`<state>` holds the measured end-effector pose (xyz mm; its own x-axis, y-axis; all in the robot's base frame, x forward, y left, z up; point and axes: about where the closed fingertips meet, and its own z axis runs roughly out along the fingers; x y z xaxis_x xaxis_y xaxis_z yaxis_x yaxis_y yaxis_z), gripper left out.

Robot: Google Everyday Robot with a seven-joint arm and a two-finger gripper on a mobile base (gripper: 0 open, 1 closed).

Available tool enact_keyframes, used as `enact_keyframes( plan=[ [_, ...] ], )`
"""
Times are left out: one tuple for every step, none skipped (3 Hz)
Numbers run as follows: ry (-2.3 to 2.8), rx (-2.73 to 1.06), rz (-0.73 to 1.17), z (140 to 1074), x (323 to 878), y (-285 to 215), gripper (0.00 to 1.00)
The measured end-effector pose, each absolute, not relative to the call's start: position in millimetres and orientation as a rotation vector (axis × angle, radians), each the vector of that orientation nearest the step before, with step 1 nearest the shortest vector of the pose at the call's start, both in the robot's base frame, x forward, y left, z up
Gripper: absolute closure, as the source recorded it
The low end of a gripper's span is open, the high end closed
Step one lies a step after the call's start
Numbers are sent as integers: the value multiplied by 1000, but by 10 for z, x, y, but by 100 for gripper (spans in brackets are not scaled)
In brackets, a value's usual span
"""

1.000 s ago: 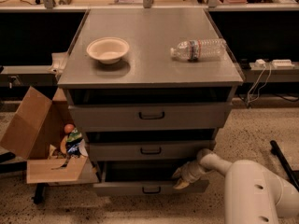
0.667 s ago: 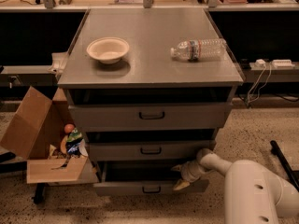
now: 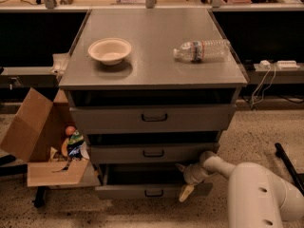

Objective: Open bottom drawer

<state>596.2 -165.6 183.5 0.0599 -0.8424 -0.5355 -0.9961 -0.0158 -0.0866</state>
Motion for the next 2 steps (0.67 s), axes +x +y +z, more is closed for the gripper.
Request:
enact_keyframes(
  plan=[
    [1827, -1918, 510, 1771, 5856, -1602, 0],
    [1826, -1919, 517, 1761, 5837, -1593, 0]
  ],
)
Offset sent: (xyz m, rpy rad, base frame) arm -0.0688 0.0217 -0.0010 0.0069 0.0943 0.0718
